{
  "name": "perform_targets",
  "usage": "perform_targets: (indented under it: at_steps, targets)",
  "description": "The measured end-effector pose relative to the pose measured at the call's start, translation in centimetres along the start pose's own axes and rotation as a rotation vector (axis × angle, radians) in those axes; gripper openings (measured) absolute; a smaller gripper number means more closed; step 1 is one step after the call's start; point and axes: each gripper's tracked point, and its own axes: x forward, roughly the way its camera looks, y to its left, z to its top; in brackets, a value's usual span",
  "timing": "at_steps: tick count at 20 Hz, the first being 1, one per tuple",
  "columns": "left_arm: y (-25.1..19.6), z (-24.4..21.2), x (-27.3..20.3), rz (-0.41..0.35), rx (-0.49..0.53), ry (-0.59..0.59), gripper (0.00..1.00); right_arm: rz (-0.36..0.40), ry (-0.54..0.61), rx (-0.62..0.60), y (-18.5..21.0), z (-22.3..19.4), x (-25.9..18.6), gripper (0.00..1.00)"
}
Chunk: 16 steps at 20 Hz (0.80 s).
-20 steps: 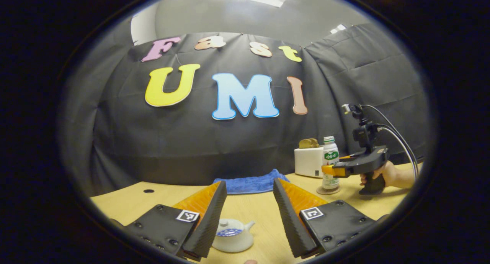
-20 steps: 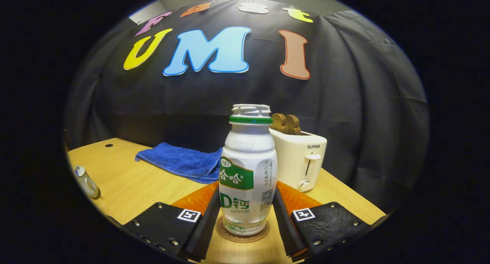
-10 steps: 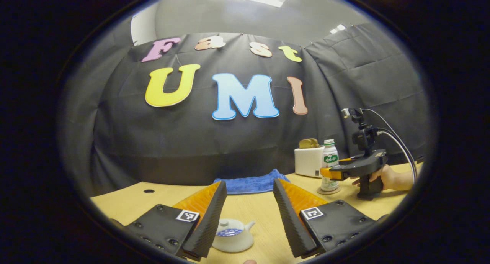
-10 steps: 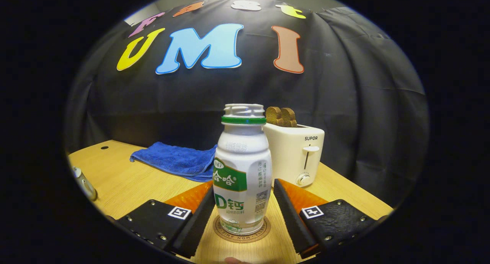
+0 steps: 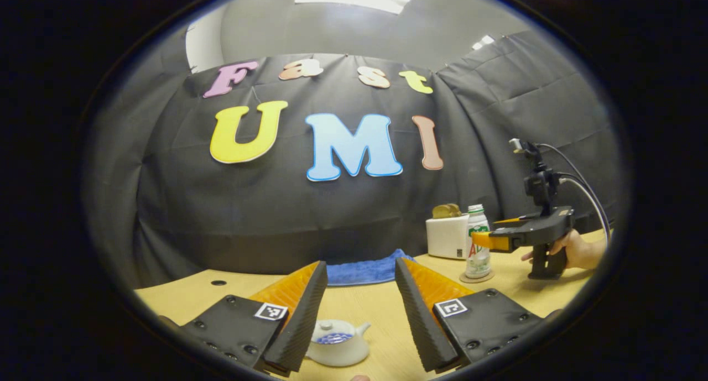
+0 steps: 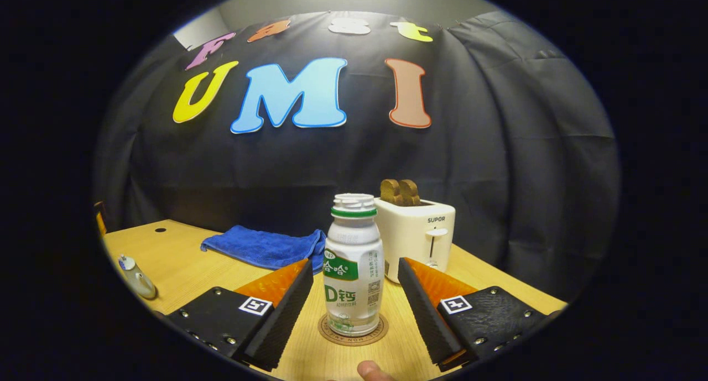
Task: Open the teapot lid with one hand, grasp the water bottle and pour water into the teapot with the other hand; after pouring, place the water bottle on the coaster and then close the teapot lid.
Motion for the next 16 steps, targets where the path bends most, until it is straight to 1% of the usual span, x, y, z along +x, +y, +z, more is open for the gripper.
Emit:
perform_targets:
  at_steps: [2,4,6,8,9,10,12,14,15,16]
  targets:
    - [0.2,0.0,-0.2,0.011,-0.027,0.009,0.92,-0.012,-0.011,-0.020,0.4,0.7,-3.1,0.95]
    - [-0.6,-0.9,-1.2,0.023,-0.074,0.056,1.00,-0.003,-0.027,-0.029,1.8,1.3,-7.2,0.95]
    - [-1.7,-1.6,-3.3,0.053,-0.102,0.100,1.00,-0.009,-0.049,-0.020,3.4,1.4,-11.2,0.95]
    - [-2.4,-2.5,-5.4,0.116,-0.106,0.141,1.00,-0.028,-0.025,0.009,4.9,0.1,-14.4,0.95]
    - [-3.1,-2.5,-6.5,0.129,-0.114,0.140,1.00,-0.016,-0.022,0.040,6.1,-0.2,-15.6,0.95]
    - [-3.9,-2.3,-7.2,0.134,-0.125,0.135,1.00,0.012,-0.017,0.069,7.6,-0.8,-16.7,0.95]
    - [-5.4,-2.8,-8.4,0.140,-0.143,0.148,0.99,0.042,0.030,0.089,9.0,-2.9,-17.9,0.95]
    - [-6.2,-3.6,-9.2,0.149,-0.128,0.182,0.99,0.084,0.081,0.136,10.5,-4.6,-18.9,0.95]
    - [-6.5,-3.7,-9.6,0.158,-0.109,0.193,1.00,0.090,0.047,0.115,10.6,-4.2,-19.5,0.95]
    - [-7.1,-4.2,-9.1,0.165,-0.075,0.225,0.99,0.065,0.033,0.091,10.0,-3.6,-19.6,0.96]
